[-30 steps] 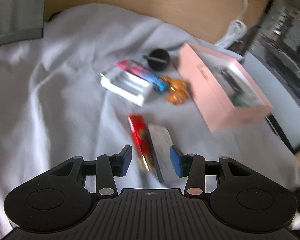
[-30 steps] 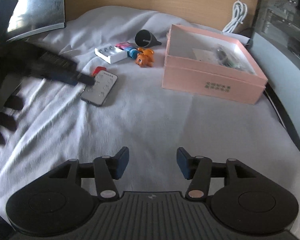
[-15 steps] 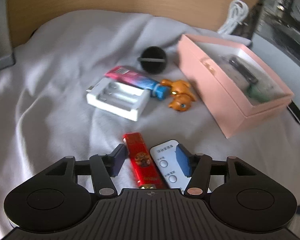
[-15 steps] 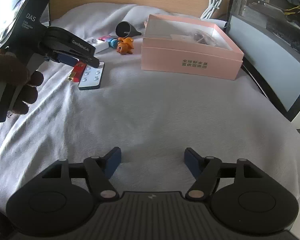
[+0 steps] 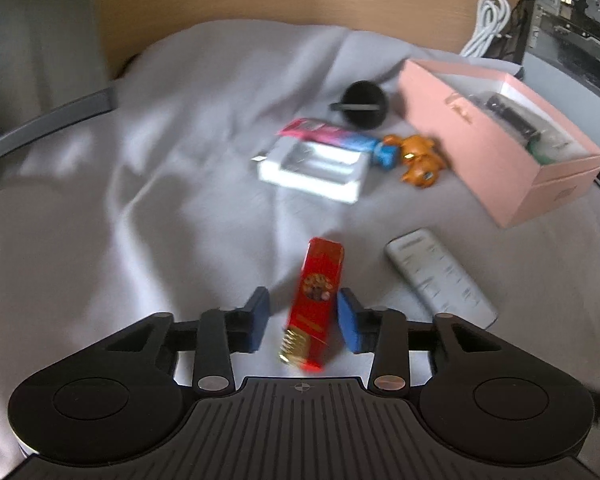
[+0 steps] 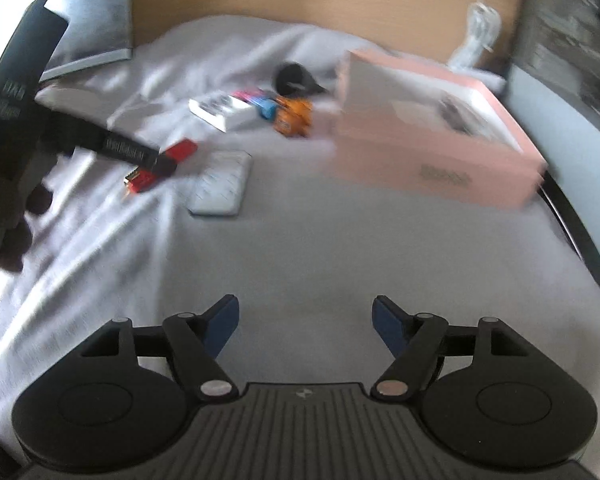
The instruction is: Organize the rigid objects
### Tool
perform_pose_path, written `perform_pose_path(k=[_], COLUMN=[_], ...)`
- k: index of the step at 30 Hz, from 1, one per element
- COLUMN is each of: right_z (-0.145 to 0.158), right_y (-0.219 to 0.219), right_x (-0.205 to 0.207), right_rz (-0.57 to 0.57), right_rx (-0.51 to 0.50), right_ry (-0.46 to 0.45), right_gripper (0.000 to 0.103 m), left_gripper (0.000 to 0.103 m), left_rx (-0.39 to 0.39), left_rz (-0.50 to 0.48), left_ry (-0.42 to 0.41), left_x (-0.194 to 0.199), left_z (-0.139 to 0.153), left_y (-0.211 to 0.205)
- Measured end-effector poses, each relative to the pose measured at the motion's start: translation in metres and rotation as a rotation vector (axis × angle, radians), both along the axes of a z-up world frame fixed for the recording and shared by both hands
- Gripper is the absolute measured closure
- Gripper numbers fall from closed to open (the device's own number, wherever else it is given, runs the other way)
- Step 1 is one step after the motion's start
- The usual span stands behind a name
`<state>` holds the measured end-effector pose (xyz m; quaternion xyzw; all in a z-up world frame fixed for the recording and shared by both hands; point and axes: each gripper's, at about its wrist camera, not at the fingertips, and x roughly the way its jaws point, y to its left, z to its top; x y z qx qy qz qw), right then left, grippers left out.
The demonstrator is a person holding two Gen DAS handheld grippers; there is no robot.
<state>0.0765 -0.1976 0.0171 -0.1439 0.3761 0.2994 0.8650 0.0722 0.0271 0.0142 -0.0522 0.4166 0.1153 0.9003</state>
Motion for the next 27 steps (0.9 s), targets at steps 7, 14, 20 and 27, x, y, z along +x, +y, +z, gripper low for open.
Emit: perform_pose_path(k=[7, 14, 20, 27], right_z=[0.006, -0.006, -0.008, 0.000], right_y=[0.058, 0.103, 0.109, 0.074], right_x=[0.031, 0.058, 0.054, 0.041], right_rz=[0.097, 0.128, 0.191, 0.141], right_rx=[0.052, 0.033, -0.002, 0.002], right_ry=[-0.004, -0.014, -0.001, 0.043], right_gripper=[0.029, 0.035, 0.064, 0.064], left_gripper=[0.062, 0.062, 0.061, 0.060], left_rx=[-0.080, -0.080, -0.078, -0.047], left_rz=[0.021, -0.002, -0.022, -0.098], left_ry=[-0.008, -0.013, -0.008, -0.005], left_x=[-0.027, -0.028, -0.013, 0.001], left_z=[0.005, 0.004, 0.003, 0.001], left_y=[0.017, 0.015, 0.013, 0.008])
